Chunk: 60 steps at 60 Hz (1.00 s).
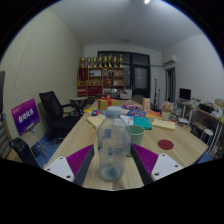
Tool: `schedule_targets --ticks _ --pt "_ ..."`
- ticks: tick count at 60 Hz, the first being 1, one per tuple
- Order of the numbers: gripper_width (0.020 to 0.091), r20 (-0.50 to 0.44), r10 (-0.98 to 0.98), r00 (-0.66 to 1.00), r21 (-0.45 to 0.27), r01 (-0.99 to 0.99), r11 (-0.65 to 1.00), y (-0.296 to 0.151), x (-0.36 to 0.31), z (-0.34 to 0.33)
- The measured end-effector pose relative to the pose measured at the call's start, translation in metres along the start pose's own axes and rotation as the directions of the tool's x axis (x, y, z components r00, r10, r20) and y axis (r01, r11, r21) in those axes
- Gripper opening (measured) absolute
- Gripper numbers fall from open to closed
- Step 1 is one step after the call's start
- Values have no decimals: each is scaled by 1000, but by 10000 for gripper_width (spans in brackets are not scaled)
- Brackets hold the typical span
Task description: Pour water
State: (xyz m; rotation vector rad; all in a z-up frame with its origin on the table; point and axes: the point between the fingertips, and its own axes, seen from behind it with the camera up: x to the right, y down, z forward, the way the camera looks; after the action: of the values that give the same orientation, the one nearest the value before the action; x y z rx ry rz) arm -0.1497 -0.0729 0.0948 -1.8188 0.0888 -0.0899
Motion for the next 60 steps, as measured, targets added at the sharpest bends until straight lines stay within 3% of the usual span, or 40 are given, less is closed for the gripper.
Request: schedule_targets --ticks 10,13,14,21,30,34,41,47,52,60 --pt "822 37 35 999 23 -36 999 -4 6 50" --pt "608 75 38 996 -10 -38 999 4 -4 62" --pt "591 85 35 996 7 -35 999 3 -1 67" --pt "536 112 -20 993 38 15 999 -3 -14 67" --pt "457 160 63 985 -50 -56 997 -3 -20 76" --pt "457 212 248 945 -82 -235 968 -24 -39 72" --pt "455 313 677 666 -230 -639 734 -66 -66 73" --pt "453 276 915 294 -369 -846 384 -112 -85 66" --pt "455 221 972 -73 -478 -877 43 -121 -64 87" --pt "456 112 896 -429 -525 -792 -313 -131 -54 80"
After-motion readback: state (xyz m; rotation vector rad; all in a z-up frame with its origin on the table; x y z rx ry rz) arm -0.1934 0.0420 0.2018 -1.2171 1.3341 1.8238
